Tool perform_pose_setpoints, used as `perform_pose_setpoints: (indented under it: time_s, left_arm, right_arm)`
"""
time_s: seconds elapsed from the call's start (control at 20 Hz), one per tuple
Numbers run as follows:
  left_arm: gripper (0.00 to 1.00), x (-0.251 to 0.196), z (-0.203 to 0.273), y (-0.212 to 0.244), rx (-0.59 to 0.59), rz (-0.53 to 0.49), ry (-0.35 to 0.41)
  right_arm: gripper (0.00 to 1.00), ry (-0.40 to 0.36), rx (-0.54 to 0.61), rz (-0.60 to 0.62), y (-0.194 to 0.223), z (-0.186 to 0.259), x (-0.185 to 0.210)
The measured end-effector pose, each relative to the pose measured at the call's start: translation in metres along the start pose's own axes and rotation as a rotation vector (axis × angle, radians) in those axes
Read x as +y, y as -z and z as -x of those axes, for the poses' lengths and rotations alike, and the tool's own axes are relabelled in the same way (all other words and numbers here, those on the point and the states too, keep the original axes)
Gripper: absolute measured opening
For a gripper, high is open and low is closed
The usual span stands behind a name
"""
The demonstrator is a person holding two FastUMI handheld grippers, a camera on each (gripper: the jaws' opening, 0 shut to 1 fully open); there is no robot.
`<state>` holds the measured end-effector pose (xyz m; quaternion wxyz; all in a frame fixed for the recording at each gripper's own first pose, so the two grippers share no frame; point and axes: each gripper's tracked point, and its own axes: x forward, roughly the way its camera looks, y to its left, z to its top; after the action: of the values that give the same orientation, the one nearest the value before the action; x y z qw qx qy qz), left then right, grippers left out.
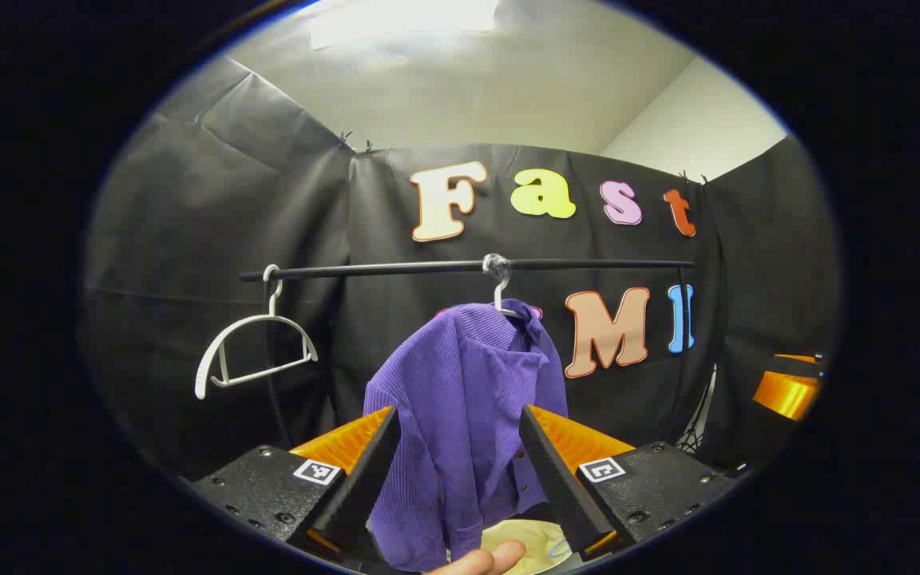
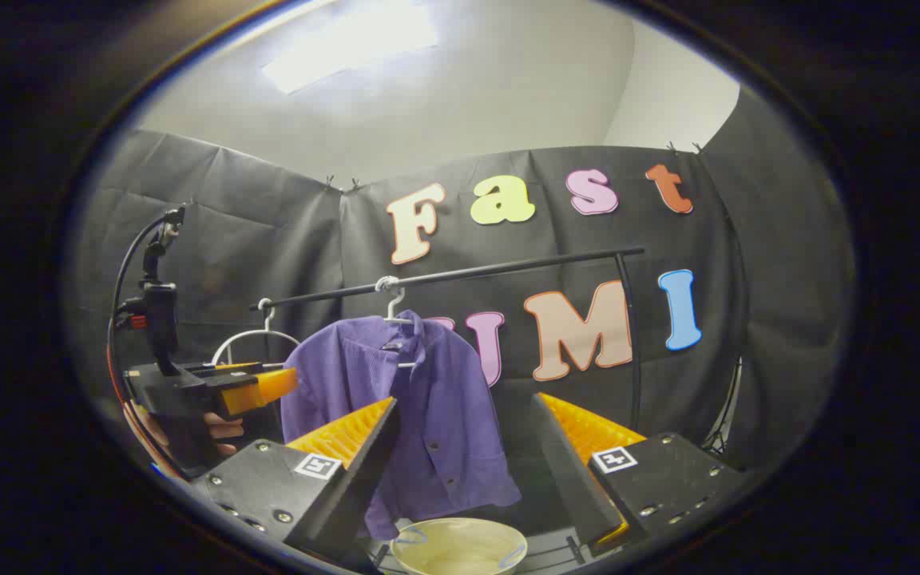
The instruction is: Grasp the clothes on the hanger with both hands and then place them into the laundry hamper below.
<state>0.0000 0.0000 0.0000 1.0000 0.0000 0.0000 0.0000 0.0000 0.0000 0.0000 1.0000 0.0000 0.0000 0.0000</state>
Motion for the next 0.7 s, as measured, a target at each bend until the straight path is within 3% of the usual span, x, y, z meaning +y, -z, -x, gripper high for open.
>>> perform_pose_setpoints:
  time_s: [0.1,0.45,0.7]
  left_arm:
    - [0.92,-0.001,0.003,-0.003,-0.013,0.006,0.004]
    - [0.92,0.003,-0.003,0.005,0.007,0.005,-0.017]
    - [0.92,-0.005,-0.012,0.017,0.014,0.000,-0.002]
  right_arm:
    - [0.98,-0.014,0.006,-0.022,0.002,-0.002,-0.003]
    - [1.00,-0.101,0.029,-0.085,0.019,-0.014,0.005]
    - [0.98,-0.115,0.035,-0.050,0.024,-0.027,0.018]
